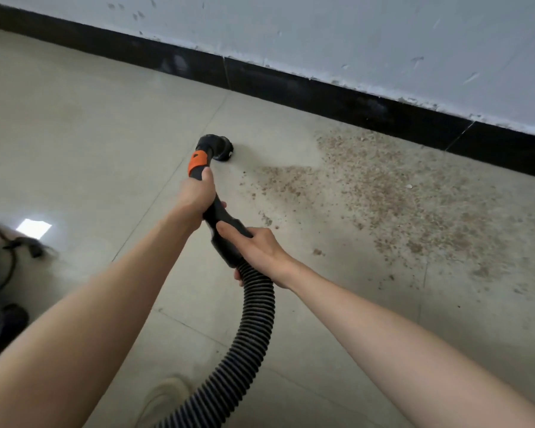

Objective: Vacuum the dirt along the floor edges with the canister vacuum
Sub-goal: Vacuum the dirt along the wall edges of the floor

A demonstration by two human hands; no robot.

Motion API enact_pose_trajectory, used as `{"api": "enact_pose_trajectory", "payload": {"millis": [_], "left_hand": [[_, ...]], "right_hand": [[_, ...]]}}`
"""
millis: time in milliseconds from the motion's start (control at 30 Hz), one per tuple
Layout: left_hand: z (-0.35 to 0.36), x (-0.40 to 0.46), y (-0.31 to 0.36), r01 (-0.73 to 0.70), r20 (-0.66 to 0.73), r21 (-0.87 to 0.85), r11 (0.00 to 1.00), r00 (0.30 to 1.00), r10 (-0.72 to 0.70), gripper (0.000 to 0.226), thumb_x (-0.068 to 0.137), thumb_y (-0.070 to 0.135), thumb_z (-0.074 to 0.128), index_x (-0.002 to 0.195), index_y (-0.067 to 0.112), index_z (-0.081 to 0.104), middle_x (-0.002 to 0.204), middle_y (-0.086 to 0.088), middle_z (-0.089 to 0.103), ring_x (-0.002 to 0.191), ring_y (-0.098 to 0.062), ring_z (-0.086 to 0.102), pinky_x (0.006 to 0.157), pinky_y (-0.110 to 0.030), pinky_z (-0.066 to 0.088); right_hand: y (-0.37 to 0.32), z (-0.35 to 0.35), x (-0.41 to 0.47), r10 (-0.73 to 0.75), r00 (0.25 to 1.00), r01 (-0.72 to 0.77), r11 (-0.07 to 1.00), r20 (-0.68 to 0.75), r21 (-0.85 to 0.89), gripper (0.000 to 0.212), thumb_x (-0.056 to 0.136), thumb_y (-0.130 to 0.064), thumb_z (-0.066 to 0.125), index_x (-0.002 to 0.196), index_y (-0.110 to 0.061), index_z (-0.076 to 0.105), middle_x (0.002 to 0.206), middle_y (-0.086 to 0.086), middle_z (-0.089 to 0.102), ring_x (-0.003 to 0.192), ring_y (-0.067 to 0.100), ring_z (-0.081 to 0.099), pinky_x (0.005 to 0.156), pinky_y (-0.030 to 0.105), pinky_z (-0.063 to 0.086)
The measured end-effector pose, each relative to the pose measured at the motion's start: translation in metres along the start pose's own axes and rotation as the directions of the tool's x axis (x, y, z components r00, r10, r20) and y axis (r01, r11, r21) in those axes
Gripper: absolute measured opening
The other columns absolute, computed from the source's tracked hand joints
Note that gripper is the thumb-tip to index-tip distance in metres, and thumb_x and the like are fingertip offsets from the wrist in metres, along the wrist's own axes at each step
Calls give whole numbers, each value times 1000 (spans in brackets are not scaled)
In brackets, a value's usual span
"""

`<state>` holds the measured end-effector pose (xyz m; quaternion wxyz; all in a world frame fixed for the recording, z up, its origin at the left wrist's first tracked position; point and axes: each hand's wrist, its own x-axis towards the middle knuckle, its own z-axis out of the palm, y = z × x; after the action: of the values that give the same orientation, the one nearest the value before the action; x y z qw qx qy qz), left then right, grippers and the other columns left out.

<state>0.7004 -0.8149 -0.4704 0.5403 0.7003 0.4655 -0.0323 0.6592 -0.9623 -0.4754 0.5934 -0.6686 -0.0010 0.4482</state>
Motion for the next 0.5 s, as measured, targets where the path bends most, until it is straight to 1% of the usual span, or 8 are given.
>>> {"api": "enact_pose_trajectory", "payload": {"millis": [100,133,200,333,400,500], "left_hand": [[-18,-9,-13,35,-62,-55,998,997,-38,50,100,36,33,135,0,36,99,-14,58,56,-17,60,48,-28,45],[-20,-15,-18,45,-72,-65,997,996,-50,50,100,36,33,136,2,35,99,-14,57,57,-18,60,48,-28,45],[-18,-29,-26,71,-69,-88,994,995,-77,51,100,35,34,138,2,33,95,-13,56,58,-18,59,47,-29,45],[-4,-52,-32,94,-44,-107,990,994,-99,51,100,35,35,135,-2,33,77,-11,55,60,-19,59,49,-30,46],[3,-60,-31,87,-19,-101,991,996,-90,47,101,34,35,128,-3,37,77,-11,54,60,-20,59,50,-30,46],[18,-68,-27,85,14,-100,991,996,-84,38,100,35,34,117,1,39,77,-11,52,59,-21,58,51,-31,47]], "right_hand": [[4,11,-5,15,997,-12,999,82,-34,47,84,-54,67,83,-8,55,64,7,58,42,18,57,44,26,49],[8,12,-9,18,995,-14,999,94,-50,48,83,-55,68,83,-9,55,64,7,58,42,19,58,45,27,49],[16,9,-19,24,995,-16,996,98,-83,50,81,-58,68,83,-10,55,65,7,59,42,20,58,45,28,50],[24,-5,-38,31,997,-23,993,67,-116,50,79,-59,68,82,-10,55,71,8,61,43,20,59,46,28,51],[26,-12,-46,29,999,-24,994,44,-110,49,80,-58,68,81,-10,56,73,8,61,41,19,58,43,25,48],[30,-22,-55,35,999,-34,994,8,-102,48,79,-57,69,80,-11,55,76,8,61,39,18,58,41,23,46]]}}
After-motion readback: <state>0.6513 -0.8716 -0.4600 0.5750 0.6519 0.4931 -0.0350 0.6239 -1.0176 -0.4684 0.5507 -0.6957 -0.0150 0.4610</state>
